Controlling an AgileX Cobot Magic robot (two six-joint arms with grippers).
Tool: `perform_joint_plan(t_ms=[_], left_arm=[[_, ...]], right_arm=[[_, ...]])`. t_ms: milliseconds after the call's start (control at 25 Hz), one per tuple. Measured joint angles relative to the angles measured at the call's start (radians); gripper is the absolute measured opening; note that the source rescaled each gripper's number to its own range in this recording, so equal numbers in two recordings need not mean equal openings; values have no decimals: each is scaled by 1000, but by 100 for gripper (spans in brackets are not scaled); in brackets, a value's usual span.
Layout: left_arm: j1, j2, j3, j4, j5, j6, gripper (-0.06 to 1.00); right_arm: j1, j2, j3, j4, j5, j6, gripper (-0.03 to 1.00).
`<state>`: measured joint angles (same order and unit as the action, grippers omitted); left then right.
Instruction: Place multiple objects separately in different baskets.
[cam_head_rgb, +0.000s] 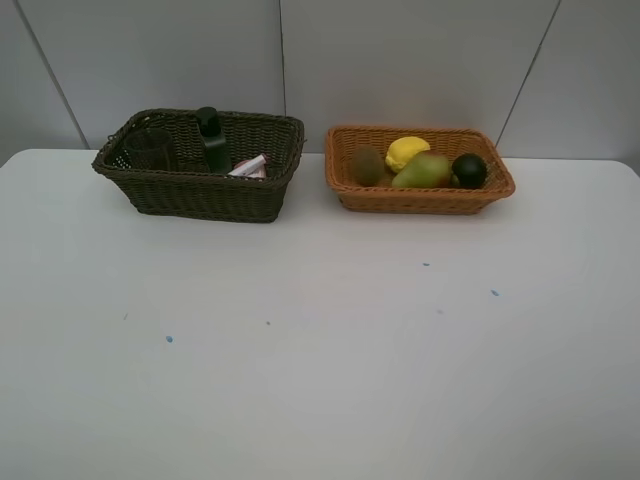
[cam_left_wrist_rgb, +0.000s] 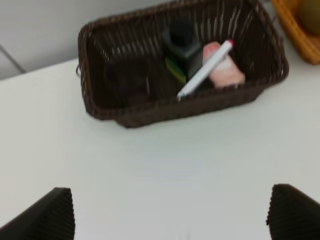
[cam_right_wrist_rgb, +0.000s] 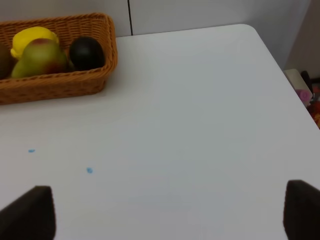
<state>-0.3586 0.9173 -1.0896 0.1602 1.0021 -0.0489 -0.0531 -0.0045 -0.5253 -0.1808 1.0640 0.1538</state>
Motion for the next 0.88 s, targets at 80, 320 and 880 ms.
perform_joint_plan(t_ms=[80,320,880], left_arm=[[0,-93,64,0,9,-1,100],[0,-373,257,-32,73,-30,100],[0,-802,545,-74,157,-79,100]], right_arm=[[0,0,0,0,0,0,99],[0,0,0,0,0,0,99],[0,0,0,0,0,0,99]])
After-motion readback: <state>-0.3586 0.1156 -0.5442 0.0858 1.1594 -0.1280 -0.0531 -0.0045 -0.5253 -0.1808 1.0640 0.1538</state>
